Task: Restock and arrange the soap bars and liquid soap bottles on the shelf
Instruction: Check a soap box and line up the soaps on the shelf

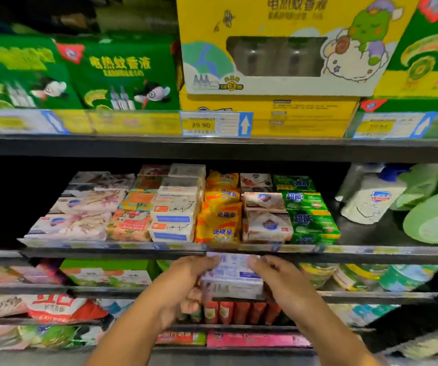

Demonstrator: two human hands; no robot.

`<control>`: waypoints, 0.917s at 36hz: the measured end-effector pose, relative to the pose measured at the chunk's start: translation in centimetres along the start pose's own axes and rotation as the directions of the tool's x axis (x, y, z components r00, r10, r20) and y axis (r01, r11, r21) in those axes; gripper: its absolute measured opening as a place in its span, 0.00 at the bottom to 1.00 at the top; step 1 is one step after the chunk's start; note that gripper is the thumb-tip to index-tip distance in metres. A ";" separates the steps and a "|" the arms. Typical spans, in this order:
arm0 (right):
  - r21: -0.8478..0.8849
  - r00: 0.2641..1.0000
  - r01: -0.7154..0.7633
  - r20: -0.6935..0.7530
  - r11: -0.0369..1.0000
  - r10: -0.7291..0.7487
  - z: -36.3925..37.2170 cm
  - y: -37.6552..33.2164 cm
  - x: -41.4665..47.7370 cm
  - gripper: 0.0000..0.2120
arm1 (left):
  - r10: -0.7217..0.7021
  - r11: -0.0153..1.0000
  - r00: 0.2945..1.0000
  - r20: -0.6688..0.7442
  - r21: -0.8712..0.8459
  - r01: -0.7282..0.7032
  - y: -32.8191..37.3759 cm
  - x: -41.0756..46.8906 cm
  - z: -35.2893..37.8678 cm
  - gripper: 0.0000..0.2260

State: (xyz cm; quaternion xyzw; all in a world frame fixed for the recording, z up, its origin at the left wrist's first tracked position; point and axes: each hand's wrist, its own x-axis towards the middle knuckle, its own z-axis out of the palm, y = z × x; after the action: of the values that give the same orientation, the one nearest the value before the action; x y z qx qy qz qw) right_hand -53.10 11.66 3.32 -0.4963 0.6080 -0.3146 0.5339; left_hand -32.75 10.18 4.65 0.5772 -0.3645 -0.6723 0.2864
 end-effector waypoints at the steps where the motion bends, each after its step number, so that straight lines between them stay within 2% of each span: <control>1: 0.009 0.999 -0.019 -0.028 1.000 0.019 0.8 0.0 0.2 0.17 | 0.000 1.000 1.000 0.005 0.000 0.000 0.0 0.2 -0.9 0.15; 3: 0.095 0.991 -0.054 -0.119 0.994 0.065 2.4 -1.2 0.5 0.13 | 0.061 0.998 0.998 0.034 0.012 -0.061 0.4 0.5 -2.8 0.15; 5: 0.137 0.986 -0.007 -0.165 0.991 0.029 3.3 -2.2 0.8 0.17 | 0.173 0.983 0.982 0.074 0.049 -0.177 1.1 0.6 -4.7 0.12; 7: 0.143 0.981 0.012 -0.191 0.990 0.016 4.1 -3.9 1.3 0.22 | 0.304 0.944 0.944 0.128 0.095 -0.316 2.0 0.9 -6.7 0.16; 10: 0.192 0.984 -0.029 -0.165 0.981 0.061 5.8 -6.6 2.4 0.26 | 0.506 0.812 0.845 0.173 0.236 -0.534 3.5 1.4 -10.0 0.21; 12: 0.232 0.989 -0.004 -0.143 0.973 0.038 7.5 -7.8 3.3 0.30 | 0.597 0.741 0.786 0.161 0.265 -0.617 4.2 1.7 -12.2 0.21; 13: 0.266 0.991 0.016 -0.134 0.964 0.020 8.5 -8.4 3.6 0.29 | 0.627 0.721 0.763 0.157 0.254 -0.645 4.5 1.9 -13.2 0.22; 15: 0.379 0.994 0.072 -0.102 0.923 -0.035 10.6 -9.7 4.0 0.22 | 0.666 0.696 0.729 0.157 0.219 -0.684 4.8 1.8 -15.2 0.24; 17: 0.472 0.993 0.117 -0.056 0.874 -0.103 12.5 -11.0 4.5 0.13 | 0.696 0.664 0.699 0.164 0.223 -0.714 4.9 1.5 -17.5 0.23; 19: 0.439 0.985 0.157 -0.009 0.885 -0.170 14.4 -11.9 5.3 0.07 | 0.729 0.584 0.653 0.203 0.313 -0.749 5.1 1.1 -20.1 0.21; 21: 0.358 0.979 0.171 0.039 0.918 -0.198 16.3 -12.6 6.2 0.11 | 0.724 0.434 0.609 0.326 0.472 -0.768 5.5 0.6 -22.6 0.20; 23: 0.305 0.983 0.158 0.040 0.939 -0.178 18.6 -13.2 7.1 0.14 | 0.615 0.303 0.643 0.457 0.616 -0.727 5.6 0.0 -24.9 0.26; 25: 0.270 0.987 0.146 0.023 0.952 -0.158 21.0 -13.8 7.9 0.15 | 0.491 0.250 0.716 0.496 0.707 -0.661 5.5 -0.6 -27.0 0.36; 27: 0.239 0.987 0.153 0.016 0.959 -0.162 23.2 -14.4 8.8 0.14 | 0.471 0.274 0.753 0.459 0.735 -0.620 5.2 -0.9 -28.6 0.41; 28: 0.234 0.985 0.161 0.022 0.959 -0.171 24.1 -14.6 9.3 0.13 | 0.509 0.286 0.750 0.423 0.739 -0.610 5.1 -0.8 -29.3 0.40; 31: 0.270 0.982 0.159 0.057 0.950 -0.180 26.7 -15.6 10.8 0.14 | 0.680 0.295 0.684 0.265 0.755 -0.585 4.8 0.1 -31.6 0.29; 33: 0.313 0.981 0.168 0.041 0.935 -0.190 28.3 -16.2 11.8 0.14 | 0.737 0.294 0.650 0.184 0.779 -0.554 4.5 1.0 -32.9 0.24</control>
State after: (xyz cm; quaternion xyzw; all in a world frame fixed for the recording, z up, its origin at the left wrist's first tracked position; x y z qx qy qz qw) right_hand -20.83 -0.31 7.56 -0.4709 0.4844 -0.4351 0.5952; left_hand -0.68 1.53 5.50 0.5080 -0.7866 -0.2009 0.2879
